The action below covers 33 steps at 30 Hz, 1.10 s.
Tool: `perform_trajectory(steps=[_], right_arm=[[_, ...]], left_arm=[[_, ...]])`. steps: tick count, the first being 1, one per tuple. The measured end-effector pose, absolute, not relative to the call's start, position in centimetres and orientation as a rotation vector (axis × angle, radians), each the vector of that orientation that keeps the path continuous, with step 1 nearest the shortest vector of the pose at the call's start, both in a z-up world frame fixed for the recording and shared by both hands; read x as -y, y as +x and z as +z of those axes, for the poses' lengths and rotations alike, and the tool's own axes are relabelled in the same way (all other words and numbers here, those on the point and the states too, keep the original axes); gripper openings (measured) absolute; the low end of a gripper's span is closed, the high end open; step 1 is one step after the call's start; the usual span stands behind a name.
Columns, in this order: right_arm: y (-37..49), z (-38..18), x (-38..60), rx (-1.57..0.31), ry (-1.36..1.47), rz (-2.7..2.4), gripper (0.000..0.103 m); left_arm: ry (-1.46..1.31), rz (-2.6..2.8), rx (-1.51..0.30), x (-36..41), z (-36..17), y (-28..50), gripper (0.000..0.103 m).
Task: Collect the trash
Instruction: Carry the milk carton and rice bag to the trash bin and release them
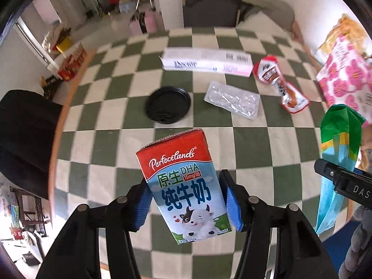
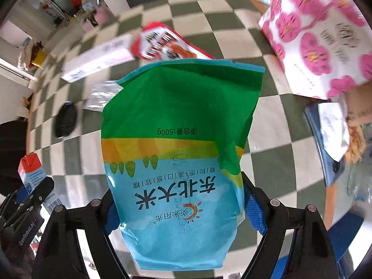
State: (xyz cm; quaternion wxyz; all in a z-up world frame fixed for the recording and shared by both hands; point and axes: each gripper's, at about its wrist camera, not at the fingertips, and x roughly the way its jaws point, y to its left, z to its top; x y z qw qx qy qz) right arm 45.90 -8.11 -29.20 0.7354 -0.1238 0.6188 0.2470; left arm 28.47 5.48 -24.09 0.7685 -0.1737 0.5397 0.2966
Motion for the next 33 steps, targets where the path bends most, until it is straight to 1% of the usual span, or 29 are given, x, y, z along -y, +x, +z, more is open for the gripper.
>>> perform_trajectory(steps=[3, 6, 10, 14, 16, 20, 24, 27, 31, 33], right_arm=[[43.6, -26.2, 9.6, -1.3, -0.243, 0.57, 0.087], [38.1, -23.9, 10.5, -1.251, -0.214, 0.587, 0.087], [30.4, -21.6, 12.2, -1.203, -0.179, 0.603, 0.087], [21.9, -20.8, 13.4, -1.192, -0.162, 0.614, 0.087], [17.6, -21.4, 14.0, -1.197, -0.164, 0.621, 0.087], [11.0, -25.2, 15.1, -1.286, -0.175, 0.634, 0.087], [6.3, -31.4, 16.6, -1.434, -0.192, 0.628, 0.087], [4.2, -37.3, 17.5, -1.534, -0.2, 0.616, 0.087], [3.1, -46.4, 18.0, -1.63, -0.198, 0.595, 0.087], [3.2, -51.3, 17.8, -1.665, -0.188, 0.589, 0.087]], left_arm=[[-0.363, 0.629, -1.11, -5.6, -22.3, 24.2, 0.052], [-0.349, 0.609, -1.073, -5.6, -21.4, 20.3, 0.052], [-0.327, 0.569, -1.045, -4.2, -20.4, 13.2, 0.052], [-0.346, 0.534, -1.066, -3.0, -21.6, 6.7, 0.052], [-0.378, 0.518, -1.1, -2.6, -23.2, 3.9, 0.052], [-0.475, 0.478, -1.209, -2.0, -27.9, -0.9, 0.052], [-0.59, 0.444, -1.317, -2.2, -34.4, -3.8, 0.052], [-0.675, 0.432, -1.387, -2.8, -40.7, -5.1, 0.053], [-0.788, 0.416, -1.461, -4.1, -50.8, -5.3, 0.053], [-0.873, 0.397, -1.483, -4.7, -56.3, -5.1, 0.056]])
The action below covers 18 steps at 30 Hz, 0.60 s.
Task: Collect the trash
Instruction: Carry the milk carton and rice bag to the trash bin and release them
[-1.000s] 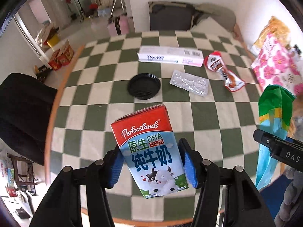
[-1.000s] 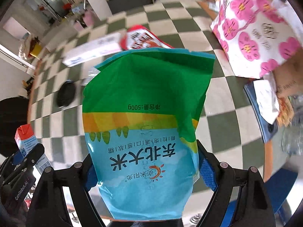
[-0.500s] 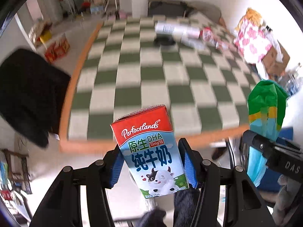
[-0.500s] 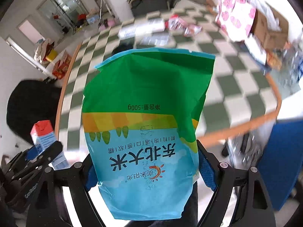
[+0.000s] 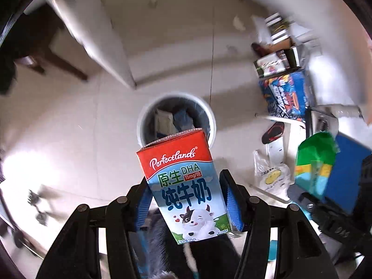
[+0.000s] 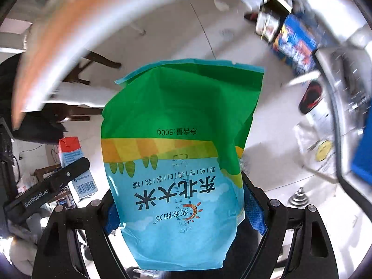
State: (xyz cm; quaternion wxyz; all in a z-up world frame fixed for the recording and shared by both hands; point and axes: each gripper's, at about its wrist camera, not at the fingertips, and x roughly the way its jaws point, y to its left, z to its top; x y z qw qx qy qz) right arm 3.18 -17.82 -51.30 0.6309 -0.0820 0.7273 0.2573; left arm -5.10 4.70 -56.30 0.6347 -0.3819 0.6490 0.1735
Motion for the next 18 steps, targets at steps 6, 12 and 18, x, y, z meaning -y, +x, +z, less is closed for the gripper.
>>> perform_trajectory(steps=[6, 12, 18], right_arm=[[3.9, -66.5, 15.6, -1.749, -0.168, 0.62, 0.087], [4.5, -78.1, 13.0, -1.86, -0.17, 0.683, 0.092], [4.5, -80.6, 11.1, -1.873, -0.17, 0.735, 0.103]], left_arm=[[-0.928, 0.437, -1.482, -6.1, -67.1, -5.0, 0.103], [-0.825, 0.594, -1.465, -8.0, -70.4, -6.6, 0.103], [-0.711, 0.695, -1.458, -8.1, -70.3, -8.1, 0.103]])
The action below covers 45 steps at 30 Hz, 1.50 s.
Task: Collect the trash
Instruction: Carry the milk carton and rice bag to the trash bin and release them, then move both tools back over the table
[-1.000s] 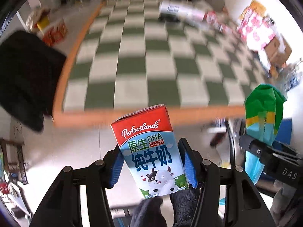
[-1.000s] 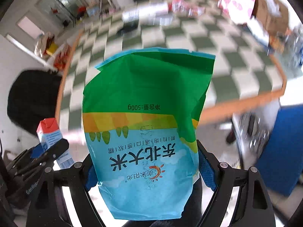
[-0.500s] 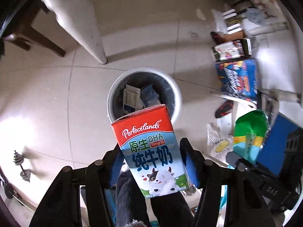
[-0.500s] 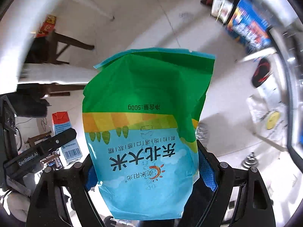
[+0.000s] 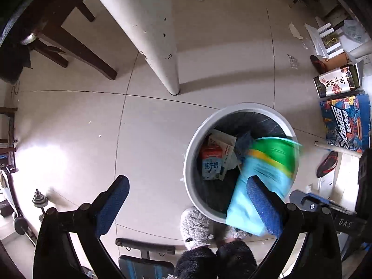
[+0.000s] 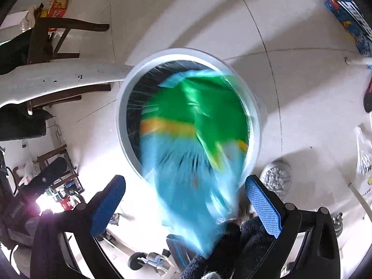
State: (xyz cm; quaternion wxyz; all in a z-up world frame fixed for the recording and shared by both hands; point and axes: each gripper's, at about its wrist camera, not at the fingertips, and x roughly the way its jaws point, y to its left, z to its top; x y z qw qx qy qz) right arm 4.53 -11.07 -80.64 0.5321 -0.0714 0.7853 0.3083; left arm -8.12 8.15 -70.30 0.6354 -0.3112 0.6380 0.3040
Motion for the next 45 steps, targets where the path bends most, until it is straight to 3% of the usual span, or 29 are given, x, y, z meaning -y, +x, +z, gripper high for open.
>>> perform_trajectory(steps=[5, 15, 28, 35, 45], right_arm=[[4.6, -78.4, 10.3, -1.791, -0.297, 0.687, 0.103], [2.3, -67.4, 12.6, -1.603, -0.552, 0.591, 0.103], [-2.0, -45.9, 16.8, -1.495, -0.499, 0.602, 0.103], [-3.5, -37.0, 18.6, -1.476, -0.459, 0.619, 0.103], [1.3, -26.9, 16.6, -1.428, -0.289, 0.658, 0.103]], left_arm=[[-0.691, 0.702, -1.477, -7.1, -67.9, -9.1, 0.103], [-0.633, 0.647, -1.501, -3.3, -59.0, -10.4, 0.103], [-0.567, 0.564, -1.457, 1.2, -42.3, -13.3, 0.103], [-0.553, 0.595, -1.379, 1.6, -34.4, -15.0, 0.103], [-0.49, 0.654, -1.236, -1.8, -27.2, -7.4, 0.103]])
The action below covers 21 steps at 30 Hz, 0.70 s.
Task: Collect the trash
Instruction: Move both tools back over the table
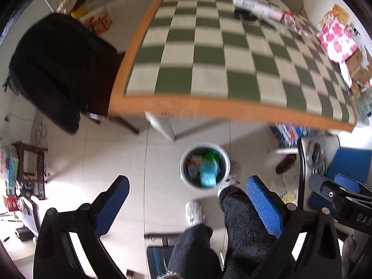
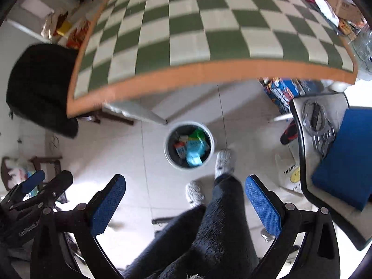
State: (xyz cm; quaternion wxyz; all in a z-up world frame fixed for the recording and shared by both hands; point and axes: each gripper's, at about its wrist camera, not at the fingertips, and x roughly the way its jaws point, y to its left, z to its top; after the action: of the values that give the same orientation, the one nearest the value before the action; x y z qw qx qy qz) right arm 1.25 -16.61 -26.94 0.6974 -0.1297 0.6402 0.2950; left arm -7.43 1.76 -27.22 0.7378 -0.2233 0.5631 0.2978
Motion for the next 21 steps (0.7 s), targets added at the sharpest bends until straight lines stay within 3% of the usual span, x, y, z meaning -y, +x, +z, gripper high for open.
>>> perform_trajectory(steps=[5, 12, 21], right_arm=[[8.8, -23.9, 14.0, -1.37, -0.278, 0.649, 0.103], [26.9, -22.3, 7.9, -1.347, -0.356, 0.598, 0.103], [50.7, -25.5, -1.6, -1.328, -0.542, 0.51, 0.103]], left_arm=[[-0.416, 0.679, -1.178, -5.0, -24.7, 1.0, 0.103], [-0.382, 0.728, -1.153, -10.6, -23.5, 16.0, 0.103], [-0.451, 0.813, -1.299, -16.9, -28.4, 31.0, 0.103]])
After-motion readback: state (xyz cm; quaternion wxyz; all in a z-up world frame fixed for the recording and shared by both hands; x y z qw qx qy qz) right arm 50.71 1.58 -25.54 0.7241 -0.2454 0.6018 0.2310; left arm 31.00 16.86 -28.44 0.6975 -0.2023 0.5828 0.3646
